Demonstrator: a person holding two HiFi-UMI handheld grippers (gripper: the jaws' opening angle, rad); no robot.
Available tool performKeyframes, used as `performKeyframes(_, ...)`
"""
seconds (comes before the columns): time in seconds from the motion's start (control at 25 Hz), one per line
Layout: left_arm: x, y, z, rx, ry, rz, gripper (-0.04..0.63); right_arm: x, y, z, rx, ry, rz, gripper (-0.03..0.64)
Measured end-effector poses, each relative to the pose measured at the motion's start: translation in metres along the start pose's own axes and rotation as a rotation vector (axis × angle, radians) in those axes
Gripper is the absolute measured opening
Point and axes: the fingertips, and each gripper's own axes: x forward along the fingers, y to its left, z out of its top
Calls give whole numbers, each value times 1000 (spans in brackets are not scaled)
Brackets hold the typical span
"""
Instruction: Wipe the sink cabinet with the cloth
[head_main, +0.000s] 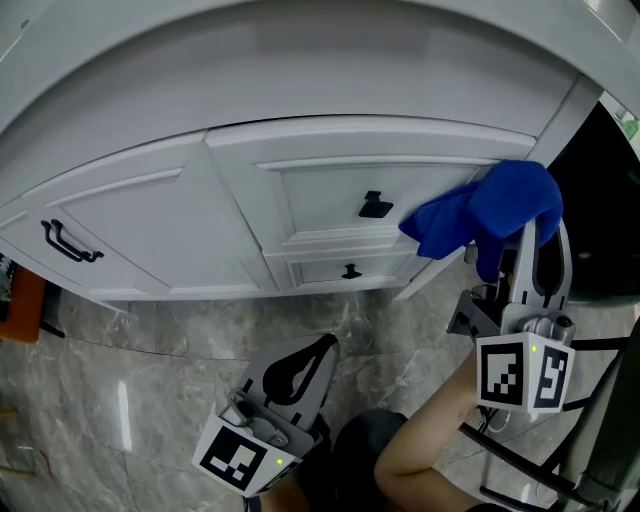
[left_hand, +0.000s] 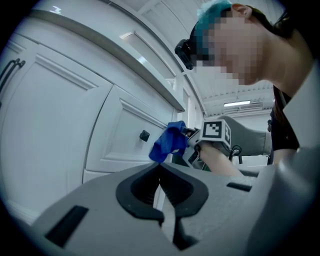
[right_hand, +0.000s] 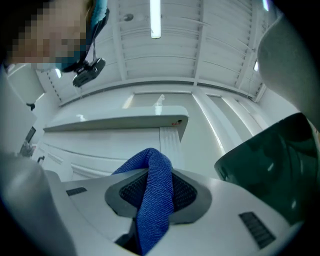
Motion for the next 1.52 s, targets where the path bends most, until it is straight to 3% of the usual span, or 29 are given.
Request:
performKeyframes(0.16, -5, 6, 5, -2, -11, 48, 5, -5, 36, 35, 166, -103, 182, 114)
performKeyframes(0.28, -5, 5, 4, 4, -6, 55, 5, -3, 80, 35, 232, -99, 329, 114)
performKeyframes(0.44, -5, 3, 4, 13, 0, 53, 5, 2, 146, 18, 151, -24, 473, 114)
performKeyframes(0.6, -13, 15, -4, 24, 38, 71, 5, 2, 197, -1, 69, 67, 541, 114)
performKeyframes(0.8, -25, 38, -6, 4, 40, 149, 5, -6, 253, -24, 104, 168, 643, 114)
performKeyframes(1.0, -30, 51, -13, 13, 77, 203, 5, -8, 268, -53, 17, 233, 637, 114)
performKeyframes(1.2, -30, 53, -14, 7, 81, 190, 5, 3, 253, -54, 98, 201, 610, 115)
performKeyframes(1.52, -31, 53, -16, -8, 76, 193, 5, 2, 250, -56, 38, 214, 598, 115)
